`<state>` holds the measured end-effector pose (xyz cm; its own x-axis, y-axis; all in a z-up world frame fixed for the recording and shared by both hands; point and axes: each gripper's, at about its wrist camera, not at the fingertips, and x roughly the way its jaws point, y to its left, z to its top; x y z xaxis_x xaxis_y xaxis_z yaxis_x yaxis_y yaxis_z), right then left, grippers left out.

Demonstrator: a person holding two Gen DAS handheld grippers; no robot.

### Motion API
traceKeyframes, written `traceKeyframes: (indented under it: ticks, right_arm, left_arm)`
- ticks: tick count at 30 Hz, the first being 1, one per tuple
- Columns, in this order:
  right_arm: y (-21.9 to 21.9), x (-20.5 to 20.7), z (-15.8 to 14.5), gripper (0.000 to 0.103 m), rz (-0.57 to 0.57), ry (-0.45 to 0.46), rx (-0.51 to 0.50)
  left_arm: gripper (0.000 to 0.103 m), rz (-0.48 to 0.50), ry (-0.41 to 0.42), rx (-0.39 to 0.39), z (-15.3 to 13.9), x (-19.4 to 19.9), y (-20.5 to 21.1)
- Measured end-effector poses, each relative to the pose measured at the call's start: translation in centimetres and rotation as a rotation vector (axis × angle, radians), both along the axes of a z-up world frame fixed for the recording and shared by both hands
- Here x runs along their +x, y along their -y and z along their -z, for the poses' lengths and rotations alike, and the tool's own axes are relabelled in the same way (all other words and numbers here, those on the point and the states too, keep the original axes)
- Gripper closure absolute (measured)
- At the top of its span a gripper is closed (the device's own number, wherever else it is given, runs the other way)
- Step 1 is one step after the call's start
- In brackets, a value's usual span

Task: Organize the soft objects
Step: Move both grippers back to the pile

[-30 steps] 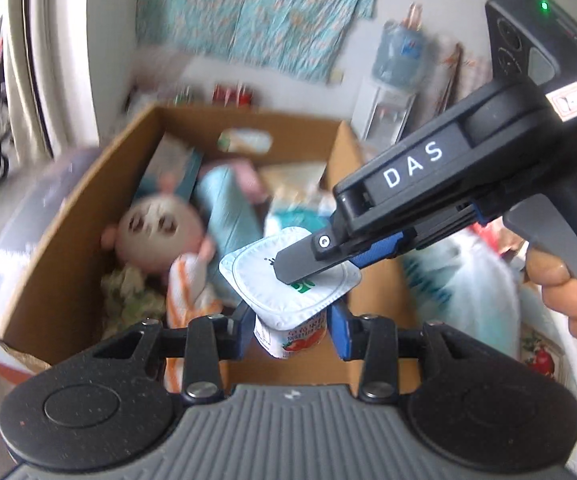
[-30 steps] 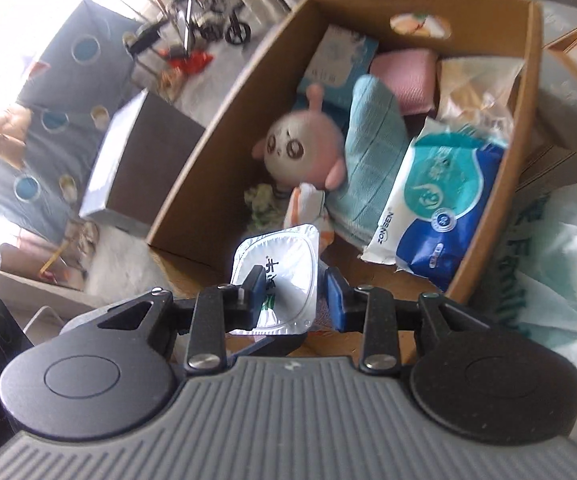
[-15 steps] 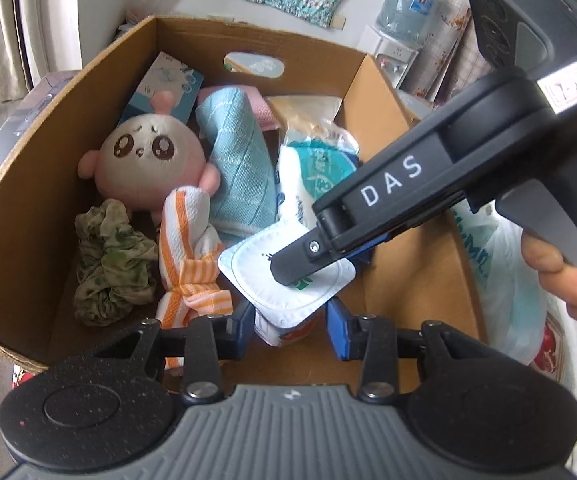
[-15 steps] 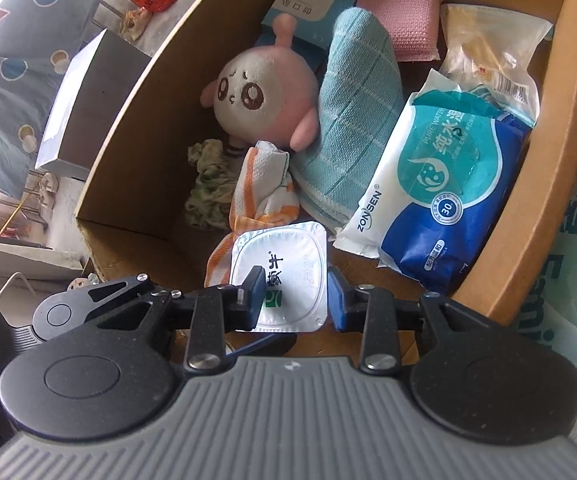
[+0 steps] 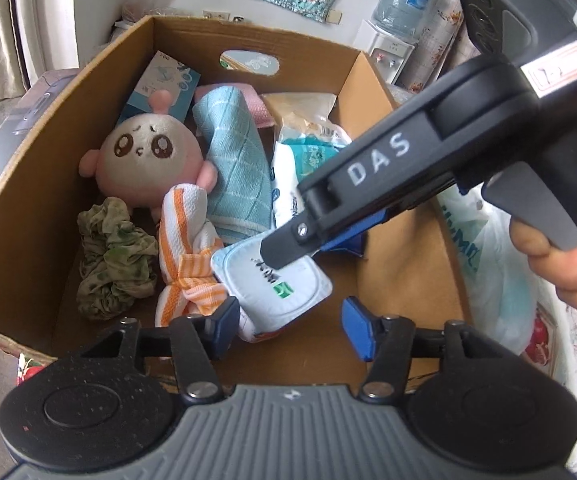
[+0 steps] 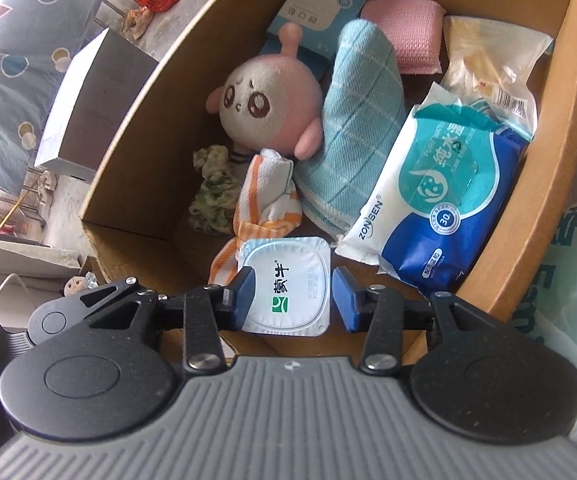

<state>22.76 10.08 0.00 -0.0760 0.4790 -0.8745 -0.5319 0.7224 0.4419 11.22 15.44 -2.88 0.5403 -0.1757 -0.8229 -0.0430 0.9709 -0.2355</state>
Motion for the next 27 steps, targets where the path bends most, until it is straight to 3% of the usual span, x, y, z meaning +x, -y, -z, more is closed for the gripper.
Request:
traceKeyframes:
  ticks: [7, 13, 20, 27]
  right_arm:
    - [2.7, -0.2, -2.9, 0.059, 0.049, 0.030, 0.084]
    - [8.4, -1.3, -6.3, 0.053, 0.137, 0.105, 0.201]
    - [19.5, -3.3, -8.1, 0.042, 0.304, 0.217, 0.224]
    - [32.2, -3.2, -7.4, 0.041, 0.543, 0.258, 0.176]
  left_arm:
    - [0.043, -0.040, 0.040, 0.004, -1.5, -0.9, -0.5]
    - [0.043, -0.034, 0.133, 0.000, -3.8, -1.8, 1.0]
    - [0.038, 0.105, 0.311, 0.015, -6.7, -1.0, 8.1]
    - [0.035, 0.301, 0.433, 0.061, -6.6, 1.7, 19.3]
